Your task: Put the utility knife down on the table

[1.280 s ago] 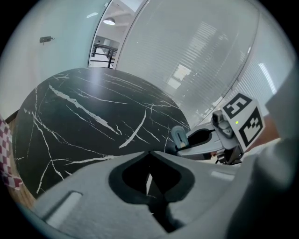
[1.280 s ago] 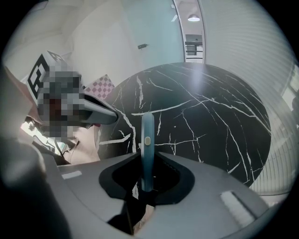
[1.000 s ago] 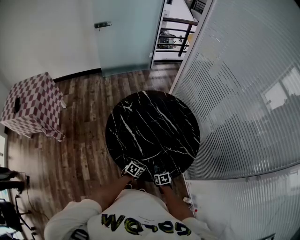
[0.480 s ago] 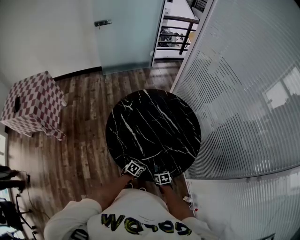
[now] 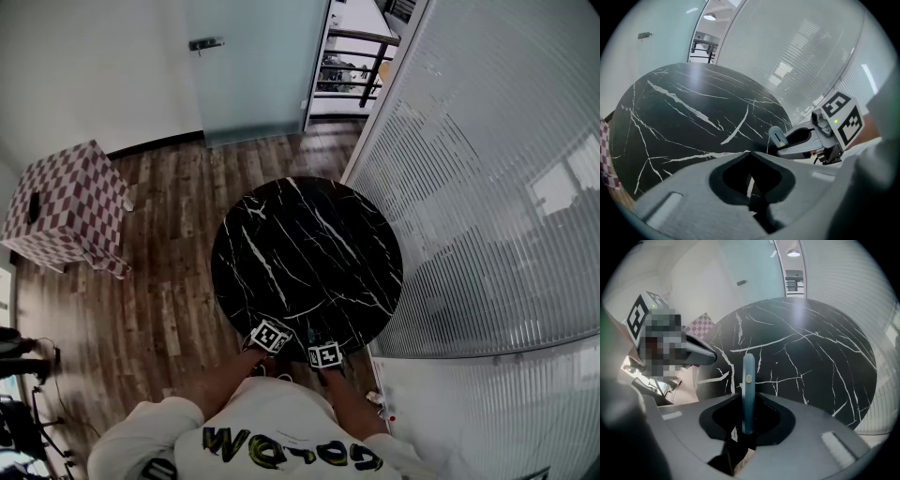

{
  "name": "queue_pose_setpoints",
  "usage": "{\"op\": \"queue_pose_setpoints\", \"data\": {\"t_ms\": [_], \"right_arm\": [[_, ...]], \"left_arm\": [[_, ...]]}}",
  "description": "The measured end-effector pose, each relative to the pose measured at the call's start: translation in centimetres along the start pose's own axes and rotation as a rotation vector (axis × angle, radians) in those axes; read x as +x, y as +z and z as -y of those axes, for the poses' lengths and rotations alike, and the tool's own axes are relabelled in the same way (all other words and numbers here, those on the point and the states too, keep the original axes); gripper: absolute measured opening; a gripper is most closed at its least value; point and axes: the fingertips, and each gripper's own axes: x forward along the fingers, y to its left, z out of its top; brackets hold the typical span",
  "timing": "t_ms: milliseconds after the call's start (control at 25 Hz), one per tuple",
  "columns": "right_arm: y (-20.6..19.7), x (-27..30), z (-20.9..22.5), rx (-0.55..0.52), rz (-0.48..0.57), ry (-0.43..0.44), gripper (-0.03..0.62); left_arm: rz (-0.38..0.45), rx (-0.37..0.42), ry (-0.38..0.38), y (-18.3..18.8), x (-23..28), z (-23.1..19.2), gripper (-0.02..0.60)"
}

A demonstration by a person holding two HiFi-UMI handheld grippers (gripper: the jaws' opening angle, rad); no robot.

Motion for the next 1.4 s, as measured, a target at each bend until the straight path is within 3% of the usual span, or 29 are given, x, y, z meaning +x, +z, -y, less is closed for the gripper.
{"op": "queue_pose_setpoints", "data": {"t_ms": [920, 1400], "right_arm": [[0.24, -0.1, -0.32, -0.003, 0.006, 0.014, 0.091], [0.7, -0.26, -0.47, 0.005, 0.032, 0.022, 0.16]], "left_arm": [[0.002, -0.011, -0.001, -0.28, -0.42, -0.13, 0.003], [0.015, -0.01, 0.0, -0.2, -0.77, 0.06, 0.003]]}}
